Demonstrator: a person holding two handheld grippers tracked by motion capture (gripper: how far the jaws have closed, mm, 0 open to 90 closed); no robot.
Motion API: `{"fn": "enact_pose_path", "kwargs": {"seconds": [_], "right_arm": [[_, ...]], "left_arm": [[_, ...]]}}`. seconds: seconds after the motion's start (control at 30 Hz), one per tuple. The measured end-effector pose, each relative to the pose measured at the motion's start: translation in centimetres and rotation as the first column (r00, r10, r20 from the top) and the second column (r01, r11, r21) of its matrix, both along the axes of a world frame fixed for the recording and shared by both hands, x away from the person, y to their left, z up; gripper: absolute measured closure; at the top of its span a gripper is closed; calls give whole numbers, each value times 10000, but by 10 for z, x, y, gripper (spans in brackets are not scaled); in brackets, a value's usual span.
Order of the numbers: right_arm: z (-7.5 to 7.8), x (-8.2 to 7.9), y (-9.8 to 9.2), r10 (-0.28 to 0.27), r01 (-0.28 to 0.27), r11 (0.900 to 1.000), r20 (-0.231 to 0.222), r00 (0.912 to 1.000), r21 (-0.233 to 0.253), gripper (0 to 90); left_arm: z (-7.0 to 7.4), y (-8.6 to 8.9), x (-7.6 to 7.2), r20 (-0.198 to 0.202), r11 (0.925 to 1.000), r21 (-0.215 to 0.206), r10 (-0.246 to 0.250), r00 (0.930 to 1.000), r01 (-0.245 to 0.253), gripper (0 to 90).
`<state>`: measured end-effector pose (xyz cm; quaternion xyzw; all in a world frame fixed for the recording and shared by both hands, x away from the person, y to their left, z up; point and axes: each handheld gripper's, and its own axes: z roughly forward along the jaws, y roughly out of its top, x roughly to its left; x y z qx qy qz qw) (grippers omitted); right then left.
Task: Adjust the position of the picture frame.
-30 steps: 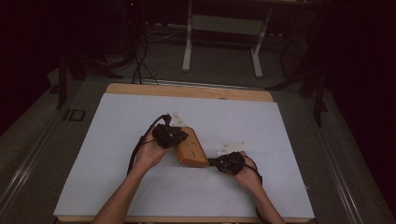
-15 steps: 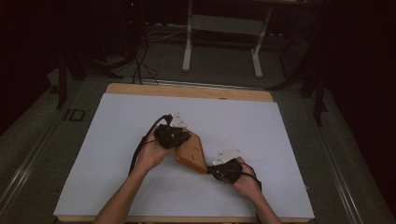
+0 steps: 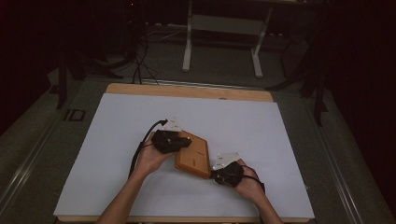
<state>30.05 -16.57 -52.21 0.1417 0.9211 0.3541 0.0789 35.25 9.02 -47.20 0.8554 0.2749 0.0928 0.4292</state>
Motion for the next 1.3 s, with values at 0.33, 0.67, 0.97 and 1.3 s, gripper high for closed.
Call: {"fn": "enact_pose_path", "kwargs": {"seconds": [0.33,0.67,0.97,1.3], "right_arm": [[-4,-2,14,265,-264,9995,16,9996,-161,888],[-9,-4,33,331,-320,9987,289,9990,-385,899],[-5,-10,37,758,-747,9961,230,9969,-465,899],[-2,-8,21,943,-944,9955,-158,9954,-24,897]], "left_arm": [[-12,10,1,-240,9953,683,700,9973,-682,851],[-13,11,5,-352,9892,781,1267,9913,-1237,851],[-17,9,7,-509,9948,376,968,9940,-950,852],[-19,7,10,-670,9948,354,976,9930,-954,851]]}}
